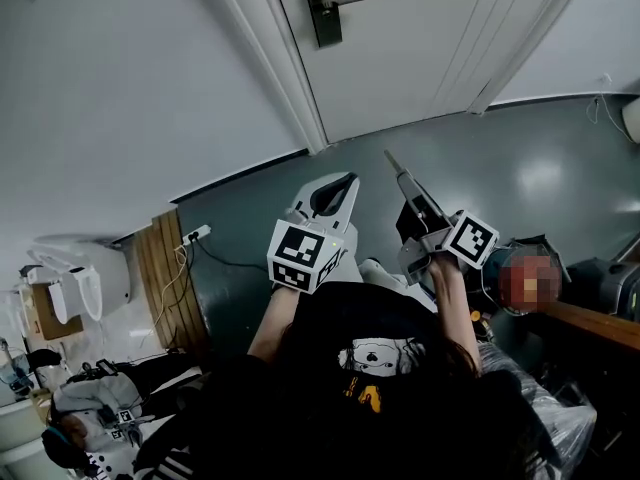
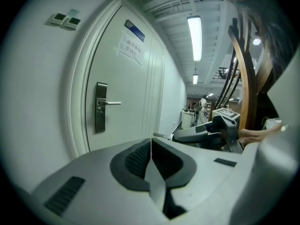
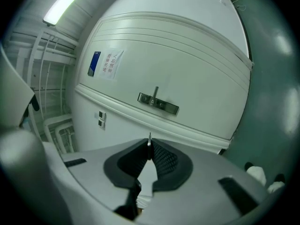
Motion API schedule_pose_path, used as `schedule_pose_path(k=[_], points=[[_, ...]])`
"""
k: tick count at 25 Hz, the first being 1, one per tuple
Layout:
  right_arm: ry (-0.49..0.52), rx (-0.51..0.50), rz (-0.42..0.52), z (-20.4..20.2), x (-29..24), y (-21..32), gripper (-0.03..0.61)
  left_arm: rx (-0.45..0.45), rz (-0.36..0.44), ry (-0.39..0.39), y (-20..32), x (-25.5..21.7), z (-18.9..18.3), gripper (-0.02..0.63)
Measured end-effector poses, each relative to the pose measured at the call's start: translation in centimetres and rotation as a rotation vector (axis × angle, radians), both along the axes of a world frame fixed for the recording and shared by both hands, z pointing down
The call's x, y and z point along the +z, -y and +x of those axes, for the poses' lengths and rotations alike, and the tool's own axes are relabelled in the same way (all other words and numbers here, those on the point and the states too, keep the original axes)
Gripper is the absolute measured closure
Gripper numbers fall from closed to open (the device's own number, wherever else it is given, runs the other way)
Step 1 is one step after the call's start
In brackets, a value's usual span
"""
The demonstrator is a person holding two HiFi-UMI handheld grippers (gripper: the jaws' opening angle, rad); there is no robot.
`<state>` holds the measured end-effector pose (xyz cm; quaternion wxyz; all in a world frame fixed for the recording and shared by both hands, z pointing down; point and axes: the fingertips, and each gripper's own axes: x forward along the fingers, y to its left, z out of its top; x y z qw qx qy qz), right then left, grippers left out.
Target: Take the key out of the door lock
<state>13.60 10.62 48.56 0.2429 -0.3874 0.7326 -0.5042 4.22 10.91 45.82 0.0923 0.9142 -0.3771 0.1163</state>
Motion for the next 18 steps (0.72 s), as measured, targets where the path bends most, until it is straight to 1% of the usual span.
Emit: schedule_pose_path(k=[9,18], points=[[-0.006,-0.02,0.01,-0.29,-0.11,-0.3,0.557,-0.011,0.002,-0.001,-0.17,0.01,-0.15,0.604],[-0.014,-0.028,0.043,-0.06,-0.89,-0.61,0.558,-0.008,0.014,-0.004,-0.57,-0.36,0.15,0.604]])
